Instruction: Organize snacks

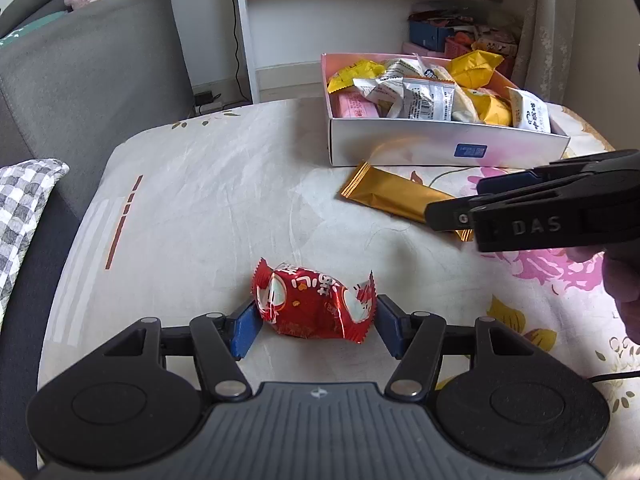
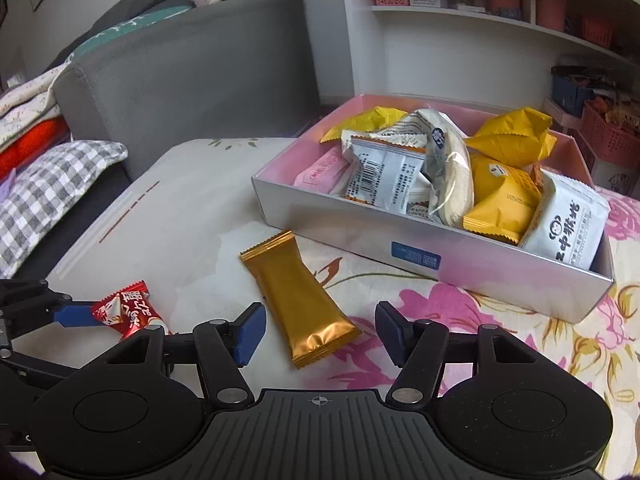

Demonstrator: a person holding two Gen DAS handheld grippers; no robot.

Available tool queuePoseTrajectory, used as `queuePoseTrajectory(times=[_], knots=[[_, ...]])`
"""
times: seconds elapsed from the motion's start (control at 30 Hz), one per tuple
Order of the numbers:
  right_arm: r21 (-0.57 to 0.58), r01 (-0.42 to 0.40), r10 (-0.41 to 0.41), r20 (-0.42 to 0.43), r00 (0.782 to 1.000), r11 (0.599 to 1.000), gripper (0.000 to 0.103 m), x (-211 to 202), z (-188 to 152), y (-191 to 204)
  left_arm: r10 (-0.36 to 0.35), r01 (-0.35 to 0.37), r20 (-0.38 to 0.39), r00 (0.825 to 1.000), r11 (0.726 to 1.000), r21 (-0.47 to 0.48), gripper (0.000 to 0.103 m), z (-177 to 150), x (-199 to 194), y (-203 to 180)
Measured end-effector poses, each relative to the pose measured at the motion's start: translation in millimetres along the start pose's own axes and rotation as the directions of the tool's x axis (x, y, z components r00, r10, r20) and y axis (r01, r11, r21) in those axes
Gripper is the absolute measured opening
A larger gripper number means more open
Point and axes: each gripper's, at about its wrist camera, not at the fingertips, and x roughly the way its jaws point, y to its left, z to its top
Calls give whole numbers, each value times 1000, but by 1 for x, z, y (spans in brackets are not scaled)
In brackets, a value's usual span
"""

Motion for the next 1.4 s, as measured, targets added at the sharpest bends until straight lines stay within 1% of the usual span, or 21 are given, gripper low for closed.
queuePoseTrajectory(times=[0.1, 0.17, 0.2, 0.23, 0.27, 0.3, 0.33, 0.43, 0.47, 0.53, 0.77, 1.0, 1.2, 1.4], knots=[[-58, 40, -39, 10, 999, 998, 61, 7, 0, 11, 1, -1, -4, 1000, 1000, -10, 58, -1, 2, 2], [-94, 57, -56, 12, 998, 994, 59, 11, -2, 17, -1, 1, -5, 1000, 1000, -17, 58, -1, 3, 3], [-109, 56, -55, 11, 998, 992, 55, 13, -3, 19, -2, 2, -4, 1000, 1000, -19, 58, 0, 3, 3], [-118, 52, -52, 7, 999, 992, 48, 14, -4, 21, -3, 3, -3, 1000, 1000, -20, 57, 0, 4, 4], [-126, 48, -47, 12, 999, 991, 46, 14, -5, 22, -2, 2, 0, 1000, 1000, -19, 55, 0, 3, 4], [-135, 41, -40, 13, 999, 990, 38, 14, -5, 24, 0, 0, 4, 1000, 1000, -19, 54, 1, 3, 4], [-137, 32, -31, 11, 999, 990, 35, 14, -4, 25, 2, -1, 7, 1000, 1000, -21, 52, 1, 3, 4], [-146, 19, -18, 6, 1000, 989, 30, 11, -4, 27, -1, 2, 8, 1000, 1000, -28, 49, 1, 2, 4], [-149, 21, -21, 5, 1000, 989, 30, 10, -4, 27, 0, 0, 9, 1000, 1000, -29, 49, 2, 2, 4], [-142, 19, -19, 0, 1000, 990, 30, 7, -4, 27, 3, -3, 12, 1000, 999, -34, 45, 3, 1, 5], [-74, -24, 25, 10, 1000, 997, 29, -17, -2, 17, -3, 6, 38, 999, 998, -62, 44, 8, -8, 6], [-46, -35, 37, 45, 998, 998, 29, -46, -2, 3, -2, 7, 60, 998, 997, -78, 44, 11, -15, 5], [-4, -34, 34, 89, 995, 999, 29, -67, -1, -11, -3, 15, 108, 994, 994, -111, 44, 22, -27, 2], [56, -26, 18, 135, 991, 998, 29, -83, 1, -30, -13, 42, 164, 986, 985, -170, 44, 34, -42, -8]])
